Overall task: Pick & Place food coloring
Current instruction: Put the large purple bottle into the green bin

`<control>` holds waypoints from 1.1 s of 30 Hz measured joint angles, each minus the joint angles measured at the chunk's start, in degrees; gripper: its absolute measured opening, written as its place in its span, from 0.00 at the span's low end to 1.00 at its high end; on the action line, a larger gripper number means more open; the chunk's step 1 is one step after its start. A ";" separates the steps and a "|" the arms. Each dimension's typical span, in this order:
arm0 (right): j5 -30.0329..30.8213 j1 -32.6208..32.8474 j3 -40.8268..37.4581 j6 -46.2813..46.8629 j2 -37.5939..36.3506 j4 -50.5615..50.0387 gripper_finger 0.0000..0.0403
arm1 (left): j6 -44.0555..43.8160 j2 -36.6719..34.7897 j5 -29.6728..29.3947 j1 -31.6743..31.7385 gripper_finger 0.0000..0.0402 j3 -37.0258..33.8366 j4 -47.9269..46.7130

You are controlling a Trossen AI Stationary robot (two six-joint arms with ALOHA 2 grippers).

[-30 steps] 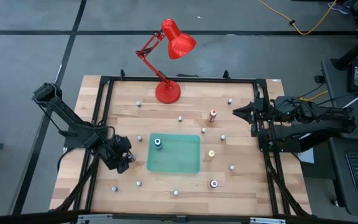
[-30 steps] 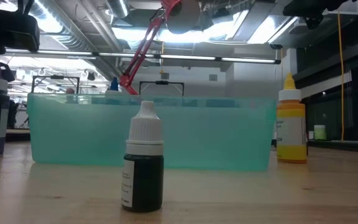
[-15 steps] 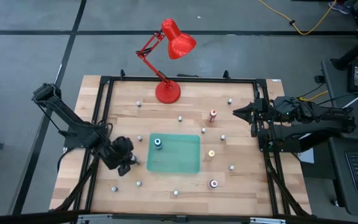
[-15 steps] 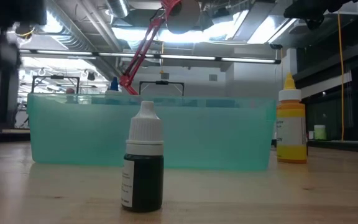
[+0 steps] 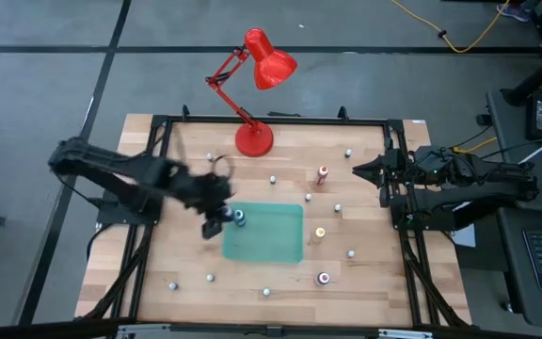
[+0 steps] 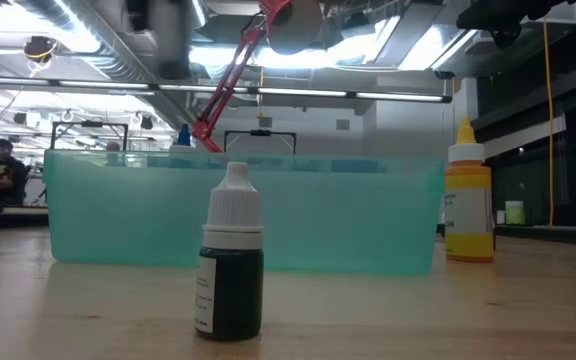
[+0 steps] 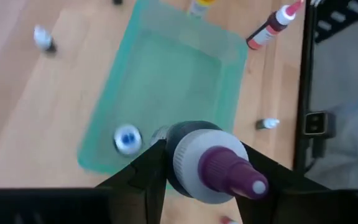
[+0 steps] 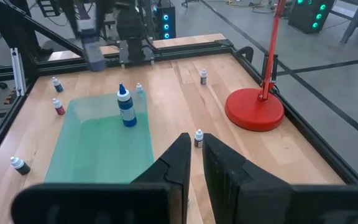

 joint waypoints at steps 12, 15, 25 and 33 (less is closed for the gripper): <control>-0.01 0.01 0.00 -0.11 -0.02 0.00 0.11 | 30.01 25.08 10.88 12.66 0.35 18.71 2.33; 0.00 0.00 0.00 -0.11 -0.02 0.00 0.11 | 33.28 29.46 16.45 13.50 0.35 20.47 5.85; 0.00 -0.01 0.00 0.04 -0.02 -0.01 0.11 | 39.36 35.64 23.19 15.17 0.35 21.11 13.03; 0.00 -0.01 0.00 0.08 -0.01 -0.19 0.11 | 43.08 40.88 21.87 14.42 0.35 21.07 12.75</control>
